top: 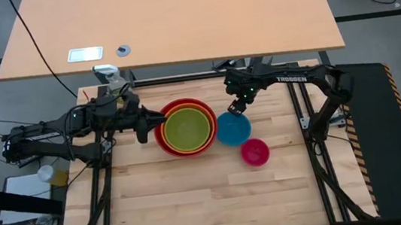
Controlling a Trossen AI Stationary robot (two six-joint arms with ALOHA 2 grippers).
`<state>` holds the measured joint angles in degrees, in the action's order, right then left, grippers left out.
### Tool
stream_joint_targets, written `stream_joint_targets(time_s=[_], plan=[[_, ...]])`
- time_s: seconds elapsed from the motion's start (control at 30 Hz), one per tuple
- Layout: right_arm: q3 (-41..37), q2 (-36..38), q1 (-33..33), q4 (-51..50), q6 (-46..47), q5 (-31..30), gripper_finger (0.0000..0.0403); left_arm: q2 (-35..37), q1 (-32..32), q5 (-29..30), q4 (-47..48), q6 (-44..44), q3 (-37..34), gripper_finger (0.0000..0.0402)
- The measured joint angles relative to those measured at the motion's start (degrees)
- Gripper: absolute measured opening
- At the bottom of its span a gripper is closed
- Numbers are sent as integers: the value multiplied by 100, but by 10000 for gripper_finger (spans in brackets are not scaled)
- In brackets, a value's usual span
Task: Nest bowls inside each other
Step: Stack the blue bowl on the green bowl
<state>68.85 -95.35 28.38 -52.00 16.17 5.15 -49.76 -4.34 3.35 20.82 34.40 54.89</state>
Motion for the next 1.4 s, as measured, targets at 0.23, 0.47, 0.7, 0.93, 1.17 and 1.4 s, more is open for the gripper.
stream_joint_targets(time_s=[0.23,0.47,0.7,0.93,1.17,1.4], plan=[[-118,-11,-187,98,-474,113,233,0,0,2,0,131,0,128],[-545,-11,-247,473,-545,110,206,0,0,5,-101,157,0,128],[-924,-11,-358,841,-360,86,159,1,0,139,-381,219,0,128],[-1104,-11,-483,966,59,-105,92,2,0,175,-376,227,0,128],[-1062,20,-479,877,231,-33,32,2,1,177,-368,229,0,128],[-885,44,-401,605,233,-167,22,2,0,177,-367,233,0,128]])
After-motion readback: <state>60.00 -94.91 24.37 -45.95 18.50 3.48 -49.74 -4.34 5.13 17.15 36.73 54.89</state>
